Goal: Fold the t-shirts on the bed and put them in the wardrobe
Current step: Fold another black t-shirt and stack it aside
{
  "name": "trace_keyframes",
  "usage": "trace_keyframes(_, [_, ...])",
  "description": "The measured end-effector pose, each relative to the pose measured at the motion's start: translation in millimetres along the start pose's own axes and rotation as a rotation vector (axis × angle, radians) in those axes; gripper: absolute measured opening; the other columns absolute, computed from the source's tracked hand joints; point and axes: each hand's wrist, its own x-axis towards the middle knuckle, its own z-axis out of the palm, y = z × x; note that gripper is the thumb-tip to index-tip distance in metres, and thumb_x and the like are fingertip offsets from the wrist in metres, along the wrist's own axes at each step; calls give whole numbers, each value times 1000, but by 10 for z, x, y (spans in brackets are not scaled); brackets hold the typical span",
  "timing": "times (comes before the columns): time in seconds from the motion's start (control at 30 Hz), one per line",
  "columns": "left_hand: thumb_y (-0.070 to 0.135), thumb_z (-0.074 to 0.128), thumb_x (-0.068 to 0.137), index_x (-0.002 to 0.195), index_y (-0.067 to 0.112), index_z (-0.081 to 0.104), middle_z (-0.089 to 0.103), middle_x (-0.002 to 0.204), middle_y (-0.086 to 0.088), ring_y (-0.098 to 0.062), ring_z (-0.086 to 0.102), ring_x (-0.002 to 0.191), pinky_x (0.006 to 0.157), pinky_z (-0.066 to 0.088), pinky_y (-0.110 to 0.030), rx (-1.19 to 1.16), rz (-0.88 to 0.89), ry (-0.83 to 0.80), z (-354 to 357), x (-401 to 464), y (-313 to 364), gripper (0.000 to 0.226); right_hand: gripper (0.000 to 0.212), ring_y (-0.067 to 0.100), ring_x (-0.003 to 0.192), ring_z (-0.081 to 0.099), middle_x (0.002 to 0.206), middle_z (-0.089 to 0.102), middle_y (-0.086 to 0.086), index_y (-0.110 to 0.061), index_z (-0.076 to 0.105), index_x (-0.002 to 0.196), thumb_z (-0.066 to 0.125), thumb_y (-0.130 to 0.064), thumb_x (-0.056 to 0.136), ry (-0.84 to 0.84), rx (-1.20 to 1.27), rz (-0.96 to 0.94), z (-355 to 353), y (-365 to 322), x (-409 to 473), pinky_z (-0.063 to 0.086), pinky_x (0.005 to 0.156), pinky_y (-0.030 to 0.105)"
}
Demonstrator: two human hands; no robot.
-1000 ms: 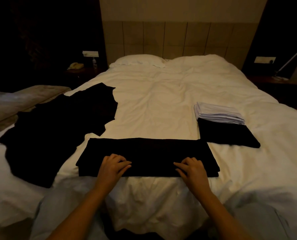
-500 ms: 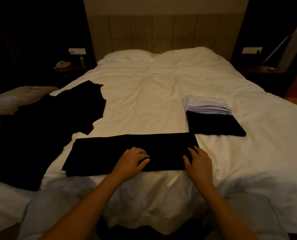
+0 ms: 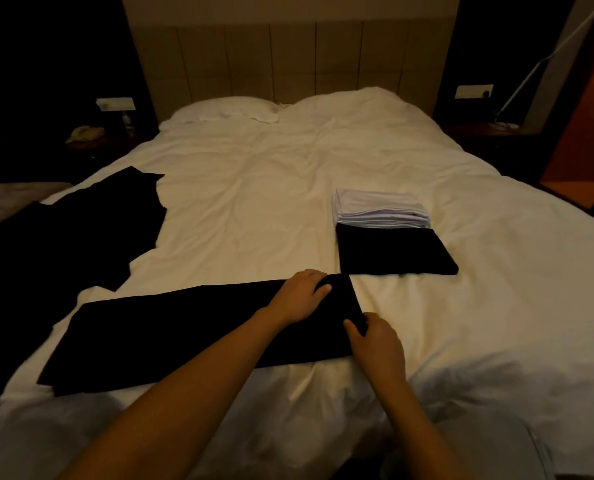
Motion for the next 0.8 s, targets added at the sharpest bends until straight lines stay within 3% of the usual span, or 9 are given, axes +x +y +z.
trace_keyframes(0.1, [41, 40, 104, 138, 13, 51, 54, 135, -12, -28, 48, 125, 104, 38, -37, 17, -52, 7, 122, 243, 47, 46, 33, 20, 81, 61, 94, 66, 3, -13, 63, 108, 54, -42, 97, -62, -6, 1, -55, 5, 28, 37, 63, 27])
trace_keyframes(0.2, [46, 46, 100, 120, 17, 66, 63, 117, -8, -27, 56, 111, 95, 42, -40, 57, -76, 62, 188, 435, 81, 39, 28, 21, 90, 63, 98, 67, 2, -15, 65, 110, 60, -37, 94, -88, 65, 26, -131, 11, 74, 37, 66, 27])
trace_keyframes(0.33, [40, 56, 97, 97, 14, 71, 67, 100, -4, -24, 60, 98, 93, 44, -43, -78, -95, 124, 224, 576, 117, 30, 24, 15, 77, 57, 81, 56, -8, -15, 66, 109, 66, -30, 90, -101, 166, 34, -179, 12, 100, 38, 65, 25])
trace_keyframes(0.4, [39, 59, 95, 94, 16, 70, 66, 98, -2, -22, 60, 96, 93, 45, -46, -144, -110, 180, 241, 581, 89, 26, 26, 15, 77, 58, 82, 59, -6, -18, 66, 111, 68, -29, 89, -103, 172, 43, -200, 26, 106, 40, 65, 25])
trace_keyframes(0.47, [39, 59, 95, 98, 20, 69, 66, 101, 0, -20, 60, 99, 95, 44, -48, -139, -98, 183, 252, 543, 71, 22, 31, 18, 85, 63, 93, 65, 0, -20, 64, 118, 68, -31, 89, -113, 114, 40, -227, 43, 95, 43, 69, 25])
trace_keyframes(0.57, [41, 57, 96, 120, 23, 63, 63, 119, 0, -19, 58, 111, 102, 42, -45, -144, -71, 202, 199, 402, 89, 31, 43, 21, 107, 59, 118, 61, 5, -18, 56, 132, 64, -32, 92, -65, 35, -26, -252, 38, 45, 47, 85, 28])
trace_keyframes(0.67, [40, 51, 100, 137, 23, 53, 54, 138, -1, -19, 50, 126, 110, 36, -39, -112, -43, 252, 54, 96, 31, 41, 42, 19, 119, 51, 131, 54, 3, -18, 54, 135, 58, -31, 96, 25, 15, -146, -241, -88, -28, 43, 96, 27])
trace_keyframes(0.8, [42, 46, 101, 142, 19, 48, 50, 144, -2, -18, 45, 133, 113, 33, -37, -9, -72, 287, -148, -515, -288, 47, 44, 20, 132, 46, 142, 52, 4, -15, 54, 139, 52, -32, 98, 4, -62, -316, -74, -350, -113, 34, 110, 30])
